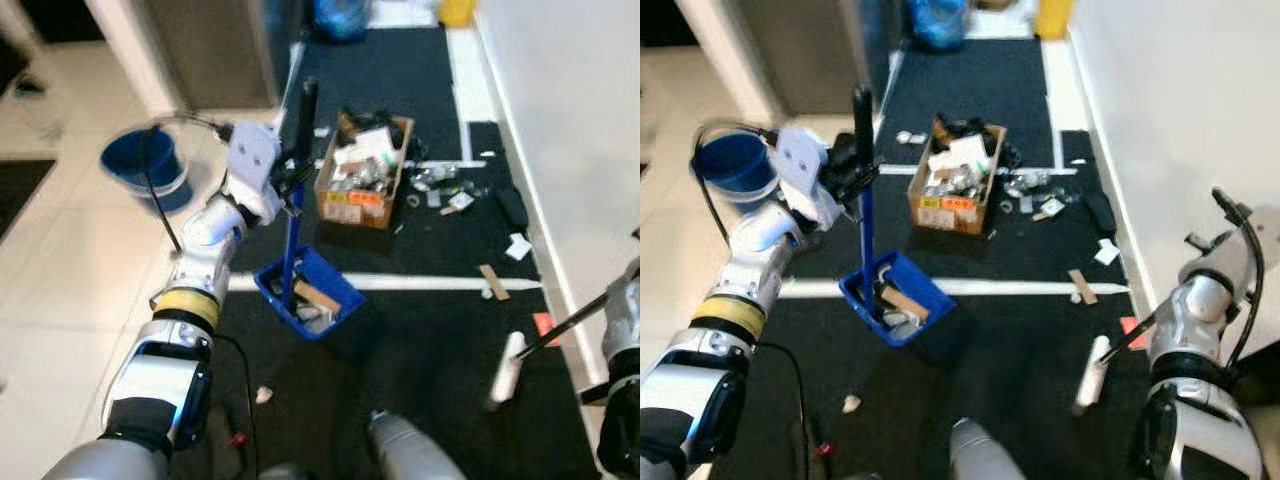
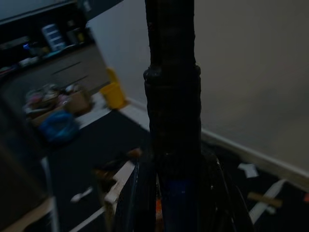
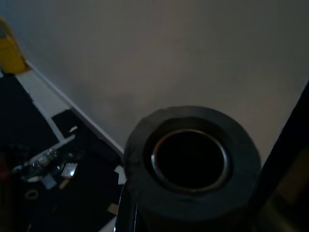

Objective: Sweep floor

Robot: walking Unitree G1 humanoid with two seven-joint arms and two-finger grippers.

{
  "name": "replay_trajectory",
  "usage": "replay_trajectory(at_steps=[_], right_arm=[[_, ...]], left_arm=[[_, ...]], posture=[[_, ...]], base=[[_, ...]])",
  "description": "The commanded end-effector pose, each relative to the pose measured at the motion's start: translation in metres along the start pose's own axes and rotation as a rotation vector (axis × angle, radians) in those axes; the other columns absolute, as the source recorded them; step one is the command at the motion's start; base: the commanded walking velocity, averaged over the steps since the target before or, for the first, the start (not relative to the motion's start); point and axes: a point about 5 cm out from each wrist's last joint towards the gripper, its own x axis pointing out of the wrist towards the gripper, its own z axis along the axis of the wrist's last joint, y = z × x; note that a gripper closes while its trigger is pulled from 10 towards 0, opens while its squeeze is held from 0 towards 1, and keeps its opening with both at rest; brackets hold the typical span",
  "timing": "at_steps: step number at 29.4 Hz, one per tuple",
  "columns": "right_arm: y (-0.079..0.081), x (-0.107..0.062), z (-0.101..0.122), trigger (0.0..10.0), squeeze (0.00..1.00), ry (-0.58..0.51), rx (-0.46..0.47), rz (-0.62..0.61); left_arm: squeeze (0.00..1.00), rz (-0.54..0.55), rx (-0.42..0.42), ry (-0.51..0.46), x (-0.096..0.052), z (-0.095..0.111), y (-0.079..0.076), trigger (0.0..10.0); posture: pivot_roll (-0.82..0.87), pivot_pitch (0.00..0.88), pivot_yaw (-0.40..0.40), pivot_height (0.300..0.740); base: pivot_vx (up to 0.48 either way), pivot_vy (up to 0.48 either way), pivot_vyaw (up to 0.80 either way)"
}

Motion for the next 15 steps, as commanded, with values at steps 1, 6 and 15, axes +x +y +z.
replay_trajectory(at_steps=[1,6,15], right_arm=[[0.006,-0.002,0.001,10.0,0.0,-0.015,0.02,0.02],[0.023,-0.012,-0.015,10.0,0.0,0.043,0.021,0.101],[0.037,-0.018,-0.022,10.0,0.0,0.066,0.012,0.181]], left_arm=[[0.0,0.035,0.003,-0.046,-0.001,0.006,0.005,10.0],[0.0,0.094,-0.075,-0.044,-0.005,-0.004,0.004,10.0],[0.0,0.169,-0.099,-0.052,-0.009,-0.007,0.009,10.0]], posture=[[0.05,0.0,0.05,0.74],[0.05,0.0,0.049,0.74],[0.05,0.0,0.038,0.74]], base=[[0.0,0.0,-0.76],[0.0,0.0,-0.76],[0.0,0.0,-0.76]])
